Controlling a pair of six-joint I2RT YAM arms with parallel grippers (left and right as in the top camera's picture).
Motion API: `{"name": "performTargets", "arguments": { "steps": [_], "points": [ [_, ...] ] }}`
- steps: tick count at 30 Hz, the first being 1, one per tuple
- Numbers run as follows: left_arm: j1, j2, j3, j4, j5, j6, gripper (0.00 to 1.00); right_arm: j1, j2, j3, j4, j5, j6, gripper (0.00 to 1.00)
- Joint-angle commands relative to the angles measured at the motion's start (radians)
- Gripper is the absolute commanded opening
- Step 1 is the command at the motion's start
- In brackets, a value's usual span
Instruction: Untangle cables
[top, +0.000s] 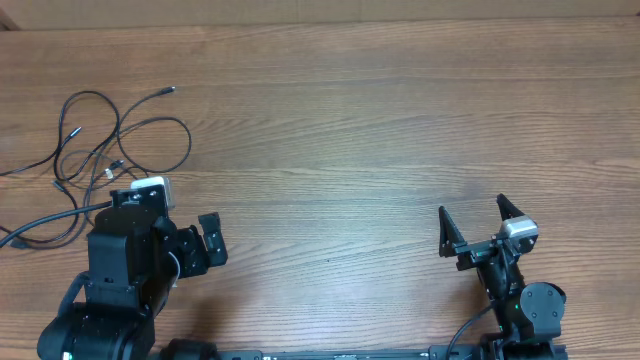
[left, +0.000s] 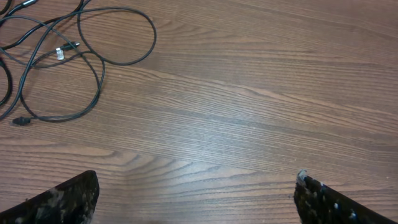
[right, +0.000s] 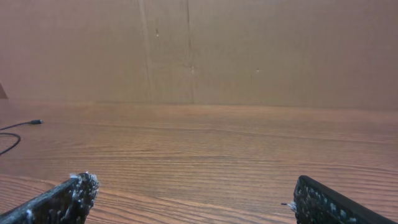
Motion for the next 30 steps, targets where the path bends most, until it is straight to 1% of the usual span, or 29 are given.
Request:
{"name": "performTargets", "arguments": {
  "steps": [1,4,6,8,11,14,19,21,25,30],
  "points": [
    [-0.005,-0.013,-0.009,0.002,-0.031,0.021,1.00,-0.008,-0.010,-0.011,0.005,-0.002,0.005,1.00],
    [-0.005,-0.053,-0.048,0.030,-0.065,0.021,1.00,-0.008,-0.010,-0.011,0.005,-0.002,0.005,1.00],
    [-0.005,-0.098,-0.111,0.094,-0.076,0.031,1.00,-0.008,-0.010,-0.011,0.005,-0.002,0.005,1.00],
    [0.003,-0.160,-0.207,0.192,-0.077,0.051,1.00,-0.008,-0.010,-0.011,0.005,-0.002,0.005,1.00],
    [0.026,-0.245,-0.339,0.315,-0.075,0.050,1.00,-0.008,-0.010,-0.011,0.005,-0.002,0.005,1.00],
    [0.058,-0.351,-0.488,0.449,-0.043,0.050,1.00,-0.008,-0.010,-0.011,0.005,-0.002,0.005,1.00],
    [0.125,-0.501,-0.666,0.581,0.053,0.049,1.00,-0.008,-0.010,-0.011,0.005,-0.002,0.005,1.00],
    [0.143,-0.545,-0.715,0.626,0.072,0.049,1.00,-0.008,-0.010,-0.011,0.005,-0.002,0.005,1.00],
    [0.146,-0.610,-0.787,0.710,0.062,0.050,1.00,-0.008,-0.010,-0.011,0.005,-0.002,0.005,1.00],
    [0.146,-0.679,-0.881,0.863,0.059,0.050,1.00,-0.008,-0.010,-0.011,0.005,-0.002,0.005,1.00]
  ]
}}
